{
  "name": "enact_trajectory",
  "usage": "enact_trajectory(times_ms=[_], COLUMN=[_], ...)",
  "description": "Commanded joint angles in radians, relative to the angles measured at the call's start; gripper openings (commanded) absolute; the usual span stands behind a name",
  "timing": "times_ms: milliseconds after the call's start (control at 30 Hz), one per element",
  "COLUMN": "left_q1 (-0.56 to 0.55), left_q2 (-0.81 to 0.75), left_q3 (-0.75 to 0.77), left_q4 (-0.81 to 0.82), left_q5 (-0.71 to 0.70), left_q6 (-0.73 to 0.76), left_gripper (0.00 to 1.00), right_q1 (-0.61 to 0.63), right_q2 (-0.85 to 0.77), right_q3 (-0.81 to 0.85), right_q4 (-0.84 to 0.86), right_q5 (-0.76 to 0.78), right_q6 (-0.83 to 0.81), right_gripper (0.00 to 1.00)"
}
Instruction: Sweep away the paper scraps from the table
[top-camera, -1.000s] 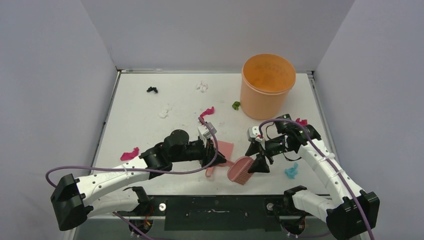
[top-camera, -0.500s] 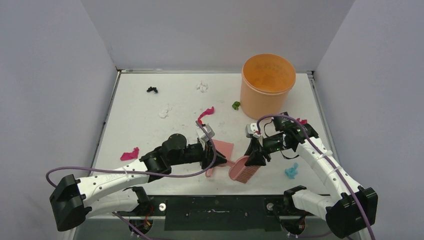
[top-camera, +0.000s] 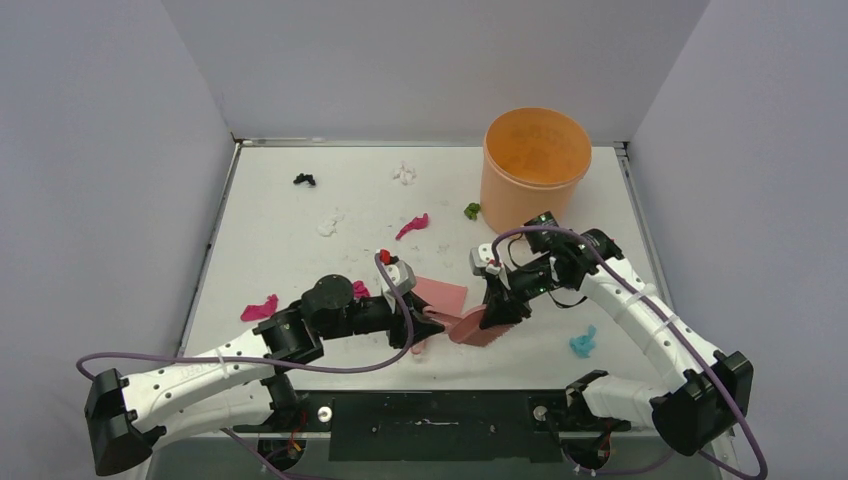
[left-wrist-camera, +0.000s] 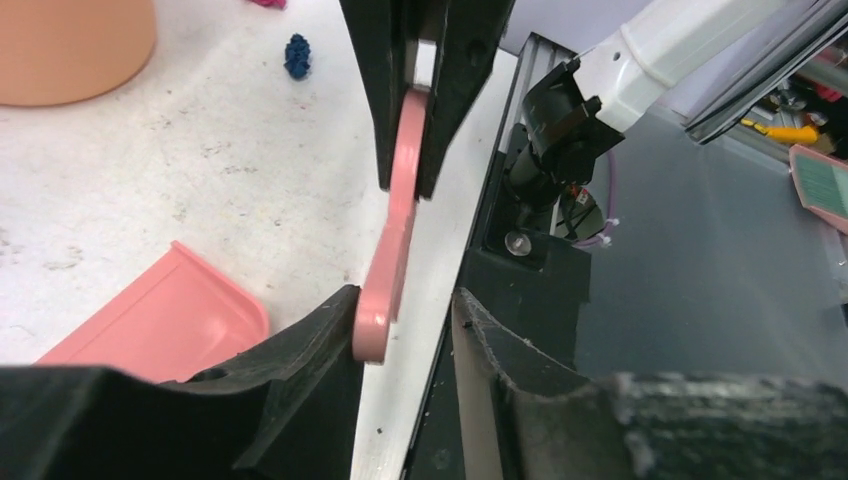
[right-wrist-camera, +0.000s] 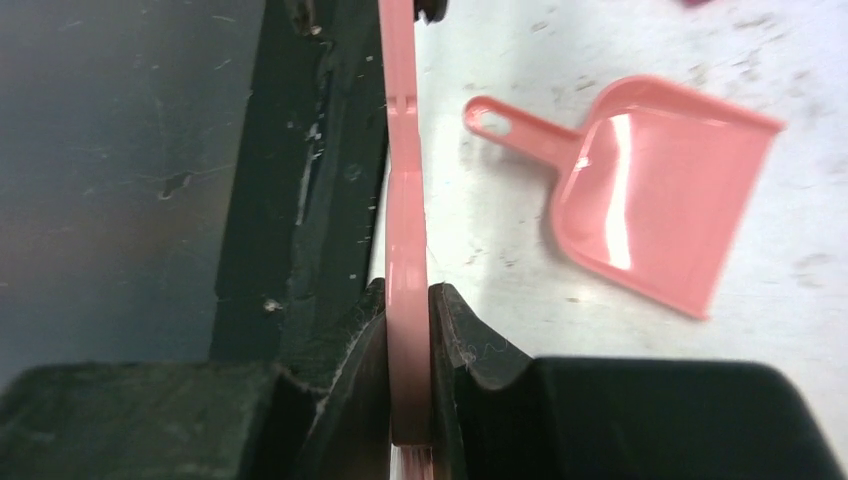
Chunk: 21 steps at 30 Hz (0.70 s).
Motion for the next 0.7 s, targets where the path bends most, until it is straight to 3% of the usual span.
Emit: enact_trajectory(times_ms=[0, 167, 333, 533, 667], left_q1=[-0.022, -0.042, -0.074, -0.076, -0.077], left_q2=[-0.060, -0.081, -0.084, -0.049, -0.027], left_q3=[0.098, 0.150, 0.177, 0.170, 0.128], left_q4=[-0.211, -0.342, -0.361, -0.313, -0.214], left_q5=[-0.057, -0.093, -0.133, -0.091, -0.087], left_q6=[0.109, 0.162, 0.195, 0.184, 0.150], left_gripper=[0.37, 0.40, 0.51, 0.51, 0.43], right_q1=[0.034, 0.093, 0.146, 0.154, 0.154], right_q2=[0.025, 0.057, 0.076, 0.076, 0.079], right_q3=[0.149, 0.201, 0.197, 0.190, 0.190], right_q4=[-0.068, -0.117, -0.114, -0.093, -0.077], right_q5=[0.067, 0.132, 0.158, 0.146, 0.139], right_q6=[-0.072, -0.084, -0.048, -0.019, -0.009], right_gripper=[0.05, 0.05, 0.05, 0.05, 0.05])
